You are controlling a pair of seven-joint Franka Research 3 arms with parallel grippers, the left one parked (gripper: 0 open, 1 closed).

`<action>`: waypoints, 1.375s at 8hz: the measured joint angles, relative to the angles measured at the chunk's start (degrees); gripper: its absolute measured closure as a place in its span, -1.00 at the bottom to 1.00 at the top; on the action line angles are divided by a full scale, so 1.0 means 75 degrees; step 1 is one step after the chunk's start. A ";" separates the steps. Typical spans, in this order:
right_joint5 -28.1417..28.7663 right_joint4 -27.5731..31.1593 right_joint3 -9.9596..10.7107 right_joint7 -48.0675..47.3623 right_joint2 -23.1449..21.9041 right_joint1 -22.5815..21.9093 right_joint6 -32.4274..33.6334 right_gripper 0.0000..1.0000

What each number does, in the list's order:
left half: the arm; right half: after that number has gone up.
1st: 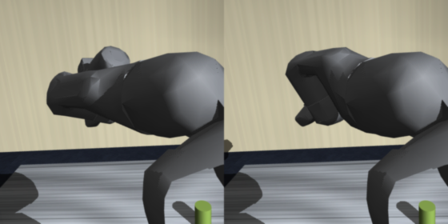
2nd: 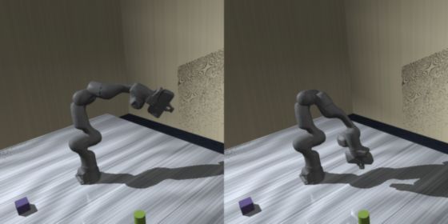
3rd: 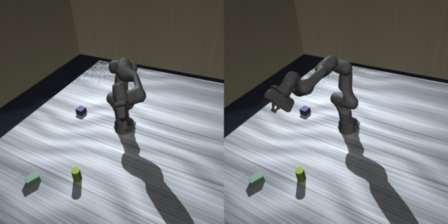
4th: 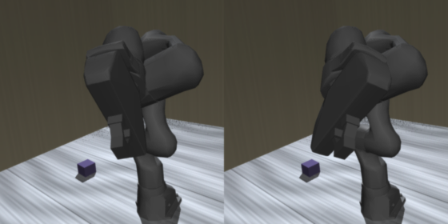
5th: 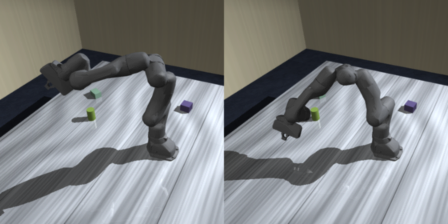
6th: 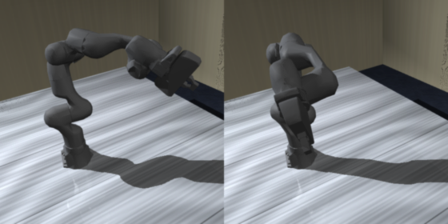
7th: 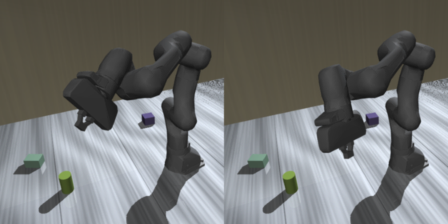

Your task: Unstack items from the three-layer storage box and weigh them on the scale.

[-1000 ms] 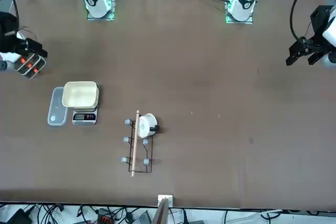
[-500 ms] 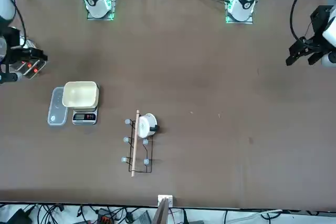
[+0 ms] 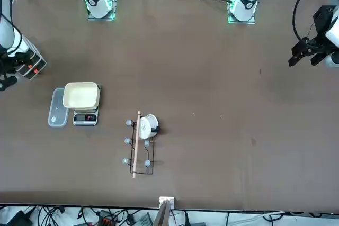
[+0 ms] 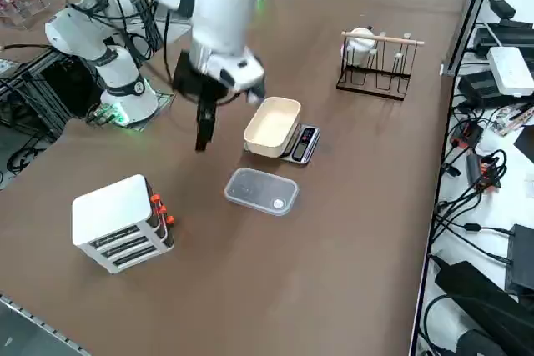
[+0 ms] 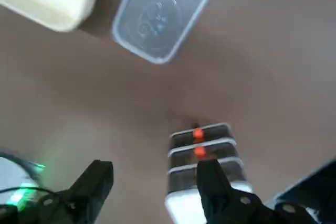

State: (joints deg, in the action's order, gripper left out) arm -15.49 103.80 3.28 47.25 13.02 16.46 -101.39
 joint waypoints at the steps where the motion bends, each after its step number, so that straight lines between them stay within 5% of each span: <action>1: -0.0040 0.0410 0.0007 0.0767 0.0000 0.0369 -0.0628 -0.89; 4: -0.0074 0.1374 0.0011 0.1557 -0.0034 0.1004 -0.1785 -0.67; 5: -0.0203 0.1543 0.0008 0.1561 -0.0034 0.1071 -0.1921 -0.19; 11: -0.0555 0.2100 0.0007 0.1568 -0.0019 0.1627 -0.2766 -0.10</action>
State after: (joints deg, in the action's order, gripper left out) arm -19.65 119.55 3.34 59.01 12.88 28.66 -122.14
